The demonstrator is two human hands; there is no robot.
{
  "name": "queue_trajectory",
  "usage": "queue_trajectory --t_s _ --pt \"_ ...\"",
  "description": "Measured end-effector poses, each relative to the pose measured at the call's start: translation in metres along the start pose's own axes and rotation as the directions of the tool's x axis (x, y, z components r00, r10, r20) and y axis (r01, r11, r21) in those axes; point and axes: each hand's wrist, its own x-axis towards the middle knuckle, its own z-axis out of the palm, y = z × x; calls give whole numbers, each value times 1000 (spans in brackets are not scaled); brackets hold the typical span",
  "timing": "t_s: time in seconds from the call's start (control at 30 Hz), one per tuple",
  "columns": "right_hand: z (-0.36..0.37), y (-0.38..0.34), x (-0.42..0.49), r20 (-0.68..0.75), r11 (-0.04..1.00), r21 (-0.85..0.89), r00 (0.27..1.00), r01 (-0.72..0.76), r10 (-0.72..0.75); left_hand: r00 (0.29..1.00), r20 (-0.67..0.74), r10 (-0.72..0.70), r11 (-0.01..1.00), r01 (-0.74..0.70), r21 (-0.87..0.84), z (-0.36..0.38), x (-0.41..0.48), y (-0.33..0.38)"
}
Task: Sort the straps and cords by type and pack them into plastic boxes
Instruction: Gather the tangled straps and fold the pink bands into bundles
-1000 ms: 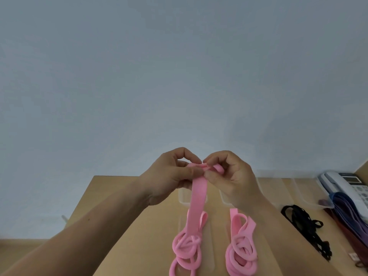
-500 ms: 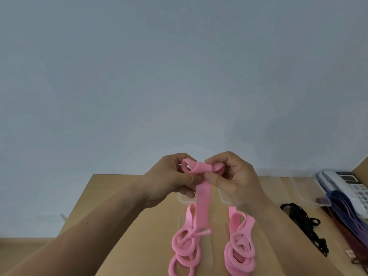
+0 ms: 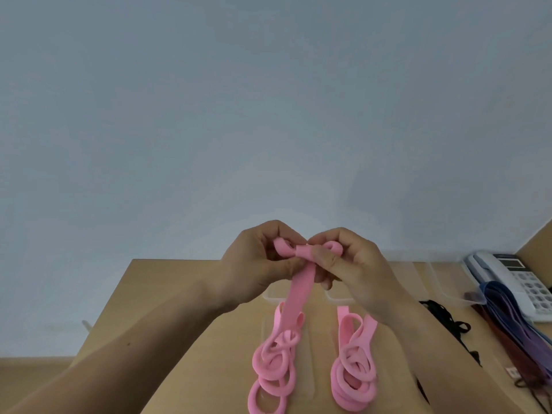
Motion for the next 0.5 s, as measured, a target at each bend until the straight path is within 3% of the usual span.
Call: queue_trajectory --t_s 0.33,0.5 --pt "3 -4 5 -91 982 -154 988 106 -121 991 10 -132 974 127 189 -9 6 5" --pt "9 -6 7 -104 946 -282 974 163 -199 980 96 -174 985 173 19 -13 8 13"
